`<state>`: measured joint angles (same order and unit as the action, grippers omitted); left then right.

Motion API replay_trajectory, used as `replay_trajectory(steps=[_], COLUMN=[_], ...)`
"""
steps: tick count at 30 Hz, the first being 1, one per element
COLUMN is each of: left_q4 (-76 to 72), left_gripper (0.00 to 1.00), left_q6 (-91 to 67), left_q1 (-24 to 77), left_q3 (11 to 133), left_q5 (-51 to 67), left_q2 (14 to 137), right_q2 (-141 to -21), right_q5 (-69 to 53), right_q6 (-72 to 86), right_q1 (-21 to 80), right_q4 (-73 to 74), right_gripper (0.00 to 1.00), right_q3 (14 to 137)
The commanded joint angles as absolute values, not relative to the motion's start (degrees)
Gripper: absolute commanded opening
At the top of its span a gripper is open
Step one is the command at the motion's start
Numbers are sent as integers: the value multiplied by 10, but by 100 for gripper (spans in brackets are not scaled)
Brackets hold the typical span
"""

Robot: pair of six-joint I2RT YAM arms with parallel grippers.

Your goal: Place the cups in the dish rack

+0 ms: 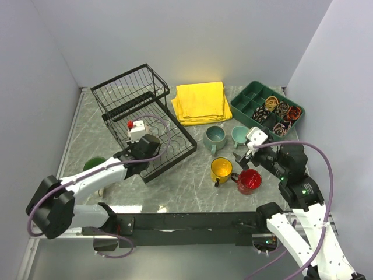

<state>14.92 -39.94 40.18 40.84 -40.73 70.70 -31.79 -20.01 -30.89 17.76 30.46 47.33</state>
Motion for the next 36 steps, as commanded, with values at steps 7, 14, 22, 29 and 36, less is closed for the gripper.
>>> replay_trajectory(steps=[7, 14, 22, 29, 36], left_q4=[104, 100, 110, 135, 165], left_gripper=[1, 20, 51, 55, 73], left_q6=[-447, -460, -467, -446, -375], left_q1=[363, 346, 338, 337, 338], left_q3=[412, 412, 418, 419, 403], left_q5=[-455, -442, -444, -416, -339], left_q2=[758, 792, 809, 761, 636], right_q2=[-299, -295, -286, -275, -263], right_q5=[-248, -259, -265, -271, -283], right_q6=[-263, -257, -252, -253, -250], right_q1=[142, 128, 118, 107, 93], right_q4=[273, 271, 273, 280, 279], right_gripper=[100, 100, 100, 100, 100], right_q3=[454, 445, 439, 433, 419])
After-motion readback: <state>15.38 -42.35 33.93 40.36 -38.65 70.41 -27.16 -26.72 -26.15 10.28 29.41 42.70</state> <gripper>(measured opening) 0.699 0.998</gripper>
